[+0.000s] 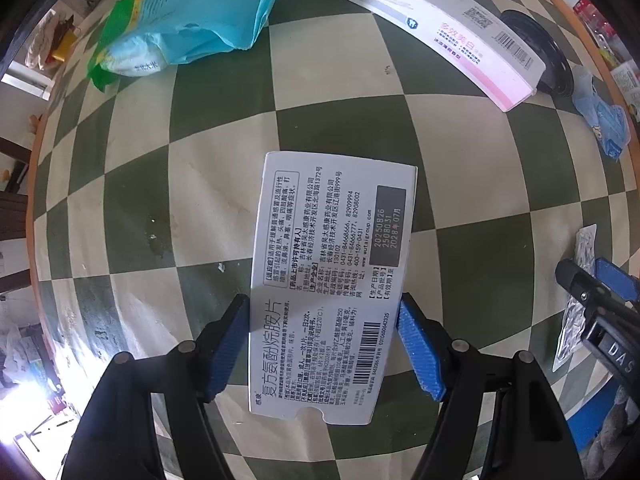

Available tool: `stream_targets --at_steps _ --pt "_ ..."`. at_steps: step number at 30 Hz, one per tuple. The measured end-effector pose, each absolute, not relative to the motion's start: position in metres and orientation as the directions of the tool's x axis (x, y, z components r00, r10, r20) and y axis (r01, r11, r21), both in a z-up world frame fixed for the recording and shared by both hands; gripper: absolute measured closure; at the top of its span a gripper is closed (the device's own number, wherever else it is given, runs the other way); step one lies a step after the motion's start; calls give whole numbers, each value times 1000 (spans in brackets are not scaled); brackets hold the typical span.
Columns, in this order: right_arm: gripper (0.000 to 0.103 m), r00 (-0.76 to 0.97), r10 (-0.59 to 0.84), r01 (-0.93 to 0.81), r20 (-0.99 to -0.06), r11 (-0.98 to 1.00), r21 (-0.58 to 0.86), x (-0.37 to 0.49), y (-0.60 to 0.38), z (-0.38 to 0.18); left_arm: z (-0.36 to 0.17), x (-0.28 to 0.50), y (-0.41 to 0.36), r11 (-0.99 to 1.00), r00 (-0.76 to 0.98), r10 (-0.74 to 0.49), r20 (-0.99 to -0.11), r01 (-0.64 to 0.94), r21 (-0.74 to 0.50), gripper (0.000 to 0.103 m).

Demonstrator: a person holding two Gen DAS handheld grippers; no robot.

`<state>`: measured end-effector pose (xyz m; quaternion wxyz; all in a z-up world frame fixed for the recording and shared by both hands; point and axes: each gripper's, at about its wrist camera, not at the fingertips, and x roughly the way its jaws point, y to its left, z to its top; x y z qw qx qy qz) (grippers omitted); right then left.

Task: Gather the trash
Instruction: 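Lift the blister pack and leaflet off the table, then carry the blister pack with the right tool and leaflet with the left tool over the bin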

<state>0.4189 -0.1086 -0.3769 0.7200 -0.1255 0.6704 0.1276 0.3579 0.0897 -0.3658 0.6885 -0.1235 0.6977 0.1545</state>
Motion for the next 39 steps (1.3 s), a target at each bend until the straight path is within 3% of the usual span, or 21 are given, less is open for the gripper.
stream_targets --at_steps 21,29,39 --pt "37 124 217 -344 -968 925 163 378 -127 -299 -270 292 72 907 160 115 -980 -420 38 32" --pt "37 169 266 -356 -949 914 193 292 -95 -265 -252 206 96 895 238 111 -965 -445 -7 32" --pt "37 177 304 -285 -936 926 247 150 -96 -257 -269 80 102 884 240 24 -970 -459 -92 32"
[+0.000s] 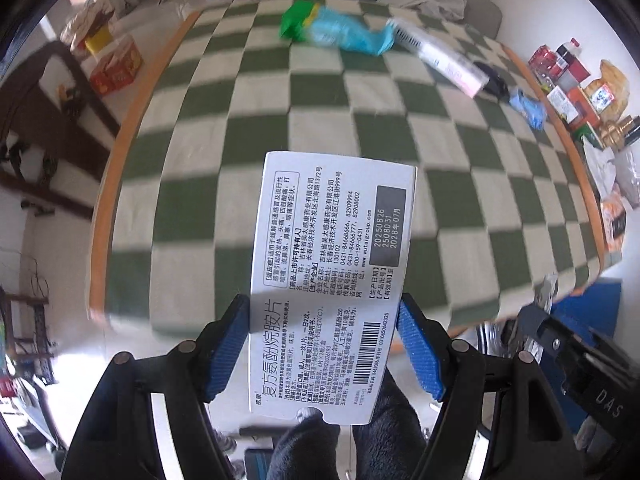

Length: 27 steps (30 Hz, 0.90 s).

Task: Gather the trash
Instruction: 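Carry the blister pack with the right tool and leaflet with the left tool over the bin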

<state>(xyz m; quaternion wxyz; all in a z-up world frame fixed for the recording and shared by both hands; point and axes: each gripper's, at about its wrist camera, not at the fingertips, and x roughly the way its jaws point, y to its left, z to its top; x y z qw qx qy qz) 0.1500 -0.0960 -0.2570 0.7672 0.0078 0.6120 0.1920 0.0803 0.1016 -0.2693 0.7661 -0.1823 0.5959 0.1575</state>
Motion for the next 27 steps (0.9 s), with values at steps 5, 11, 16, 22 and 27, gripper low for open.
stream_targets --at_steps 5,11,16,22,27 --pt "37 93 290 -273 -952 927 256 85 -108 -280 -295 31 96 864 202 -27 -979 -488 -124 32" --pt "37 -8 268 -297 -963 919 258 33 -123 -328 -354 -19 87 815 133 -96 -986 -559 -154 32" --pt "37 -112 230 -287 -967 924 253 12 -132 -407 -428 -34 79 789 65 -121 -991 -600 -136 32" --pt "37 -180 209 -257 -961 933 251 10 -137 -520 -530 -30 73 783 9 -168 -986 -607 -139 32" --pt "37 -214 221 -231 -952 935 269 19 -132 -616 -617 -18 72 743 8 -293 -956 -627 -233 32"
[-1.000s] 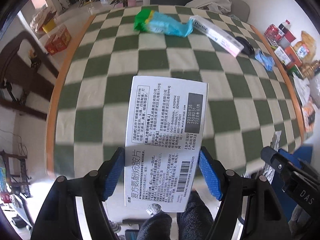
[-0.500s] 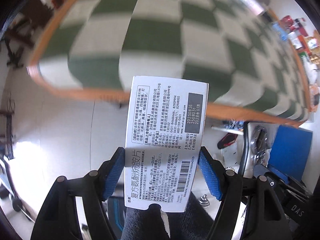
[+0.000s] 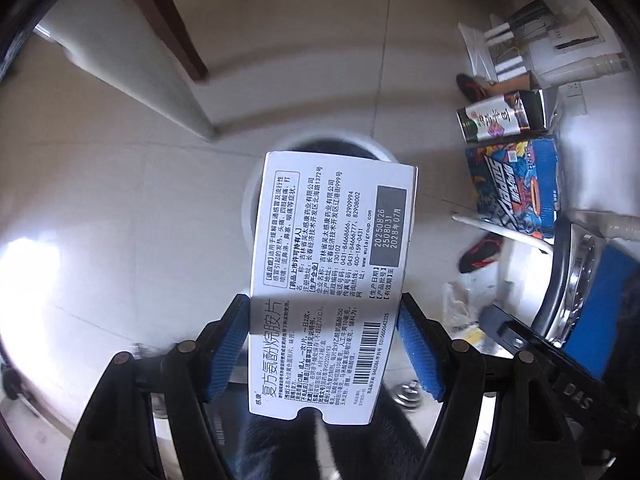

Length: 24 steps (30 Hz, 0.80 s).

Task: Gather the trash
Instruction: 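Carry the blister pack with the right tool and leaflet with the left tool over the bin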

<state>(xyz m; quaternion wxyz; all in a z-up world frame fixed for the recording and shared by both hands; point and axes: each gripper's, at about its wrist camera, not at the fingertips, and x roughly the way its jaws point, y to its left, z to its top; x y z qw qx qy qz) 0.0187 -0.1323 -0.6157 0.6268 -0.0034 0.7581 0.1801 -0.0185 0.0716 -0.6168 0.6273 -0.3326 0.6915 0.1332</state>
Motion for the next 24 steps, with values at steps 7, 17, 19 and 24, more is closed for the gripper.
stream_targets --at_steps 7,17,19,24 --pt "36 -273 272 -150 -923 935 320 32 -130 -736 -700 -10 91 660 3 -406 -914 -691 -295 27" --pt "0 -299 318 -106 -900 926 363 41 -122 -807 -703 -22 108 727 -10 -242 -970 -664 -175 0" --pt "0 -276 260 -145 -925 941 307 40 -119 -807 -701 -26 105 758 -39 -179 -983 -642 -113 0" --pt "0 -188 101 -302 -977 940 156 31 -108 -797 -690 -37 100 798 -82 -101 -991 -602 -32 0"
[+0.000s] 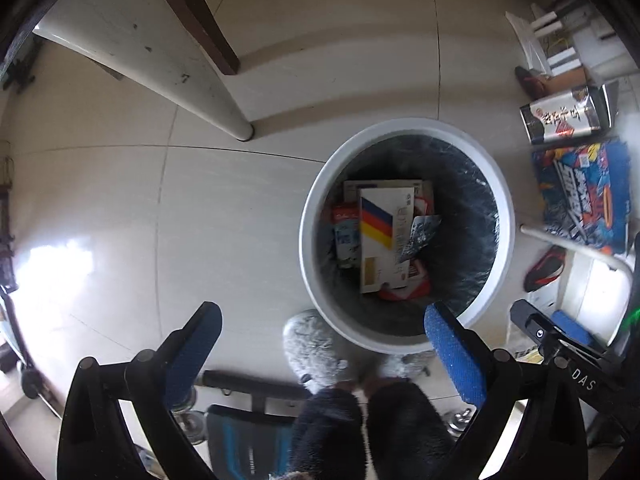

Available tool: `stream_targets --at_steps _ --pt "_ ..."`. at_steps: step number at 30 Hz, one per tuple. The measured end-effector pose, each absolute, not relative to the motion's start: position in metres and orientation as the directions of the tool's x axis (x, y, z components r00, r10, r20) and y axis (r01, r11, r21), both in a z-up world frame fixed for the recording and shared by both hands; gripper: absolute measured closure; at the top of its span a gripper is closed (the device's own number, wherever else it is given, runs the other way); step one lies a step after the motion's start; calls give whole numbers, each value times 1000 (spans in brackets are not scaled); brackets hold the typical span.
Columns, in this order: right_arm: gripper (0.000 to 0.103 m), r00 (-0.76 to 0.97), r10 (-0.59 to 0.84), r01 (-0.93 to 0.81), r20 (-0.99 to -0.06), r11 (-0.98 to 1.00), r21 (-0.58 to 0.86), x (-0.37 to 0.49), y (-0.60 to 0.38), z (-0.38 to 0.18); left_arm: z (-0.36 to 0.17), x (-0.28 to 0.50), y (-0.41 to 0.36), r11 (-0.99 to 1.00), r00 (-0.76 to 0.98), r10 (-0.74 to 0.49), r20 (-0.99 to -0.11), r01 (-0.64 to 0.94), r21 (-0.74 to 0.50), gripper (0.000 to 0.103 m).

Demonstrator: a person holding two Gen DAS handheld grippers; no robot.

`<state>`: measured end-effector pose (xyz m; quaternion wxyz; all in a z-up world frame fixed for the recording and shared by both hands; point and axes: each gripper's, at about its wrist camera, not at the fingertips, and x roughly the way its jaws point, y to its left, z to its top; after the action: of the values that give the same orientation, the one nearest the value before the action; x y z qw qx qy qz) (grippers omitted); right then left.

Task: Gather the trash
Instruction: 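Carry the blister pack with the right tool and leaflet with the left tool over the bin, then open both tools over the bin to drop blister pack and leaflet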

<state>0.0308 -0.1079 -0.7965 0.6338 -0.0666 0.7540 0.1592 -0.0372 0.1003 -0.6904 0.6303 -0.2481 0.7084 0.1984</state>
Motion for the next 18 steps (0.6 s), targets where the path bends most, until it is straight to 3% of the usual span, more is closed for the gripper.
stream_targets --at_steps 7,18 --pt "0 -97 11 -426 -995 903 51 18 -98 -767 -666 -45 85 810 -93 -48 -995 -586 16 0" --pt "0 -91 31 -454 -995 888 70 2 -108 -684 -592 -66 61 808 -109 -37 -993 -588 35 0"
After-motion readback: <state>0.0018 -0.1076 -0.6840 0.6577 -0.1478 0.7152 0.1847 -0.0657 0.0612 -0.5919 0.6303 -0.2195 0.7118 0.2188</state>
